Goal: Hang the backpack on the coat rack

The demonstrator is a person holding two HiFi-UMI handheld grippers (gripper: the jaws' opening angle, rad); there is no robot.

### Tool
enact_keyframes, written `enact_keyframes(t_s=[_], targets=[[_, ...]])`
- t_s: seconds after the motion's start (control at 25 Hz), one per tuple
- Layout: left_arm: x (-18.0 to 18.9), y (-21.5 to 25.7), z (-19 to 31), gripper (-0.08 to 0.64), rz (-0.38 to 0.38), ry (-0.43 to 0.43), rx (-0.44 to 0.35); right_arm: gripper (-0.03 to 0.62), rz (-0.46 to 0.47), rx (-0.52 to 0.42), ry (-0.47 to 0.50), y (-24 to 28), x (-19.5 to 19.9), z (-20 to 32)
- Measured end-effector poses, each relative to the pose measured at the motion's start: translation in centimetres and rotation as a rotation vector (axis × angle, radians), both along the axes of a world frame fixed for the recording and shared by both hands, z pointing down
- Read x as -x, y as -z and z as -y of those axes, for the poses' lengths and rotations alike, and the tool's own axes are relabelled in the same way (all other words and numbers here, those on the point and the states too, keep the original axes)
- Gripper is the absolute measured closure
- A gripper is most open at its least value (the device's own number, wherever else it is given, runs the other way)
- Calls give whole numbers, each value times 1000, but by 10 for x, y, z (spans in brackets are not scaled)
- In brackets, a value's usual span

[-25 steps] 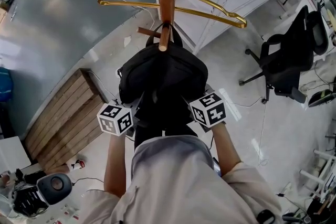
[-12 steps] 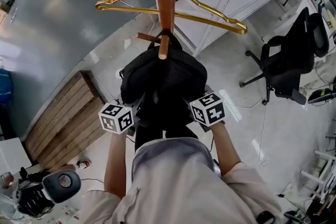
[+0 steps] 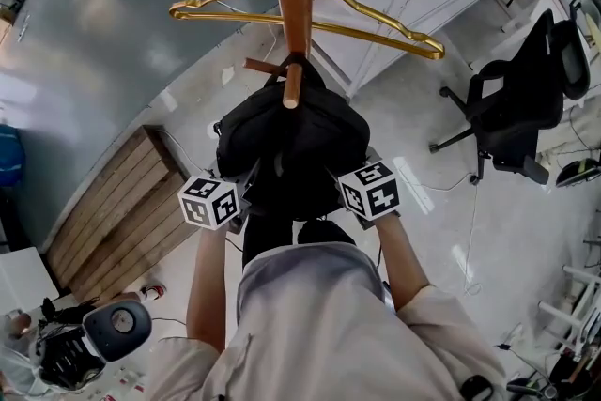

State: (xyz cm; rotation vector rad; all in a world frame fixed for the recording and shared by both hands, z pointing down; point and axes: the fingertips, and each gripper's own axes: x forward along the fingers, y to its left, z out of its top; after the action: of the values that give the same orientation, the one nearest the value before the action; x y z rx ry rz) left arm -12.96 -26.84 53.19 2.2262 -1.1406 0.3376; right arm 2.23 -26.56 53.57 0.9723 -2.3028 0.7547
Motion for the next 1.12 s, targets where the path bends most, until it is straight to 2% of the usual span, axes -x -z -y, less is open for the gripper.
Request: enact_keyframes(t_s=[0.36,0.68,1.12], targets=[[5,-8,16,436,64,40,-23,413,-14,-35,-13,-6,-1,10],[6,-10,22,420,74,62,-32,394,-29,-56,-12,-7,-2,14],[13,-15,32,368,135,114,-38,362,-49,-99,-18,-14,-3,23]])
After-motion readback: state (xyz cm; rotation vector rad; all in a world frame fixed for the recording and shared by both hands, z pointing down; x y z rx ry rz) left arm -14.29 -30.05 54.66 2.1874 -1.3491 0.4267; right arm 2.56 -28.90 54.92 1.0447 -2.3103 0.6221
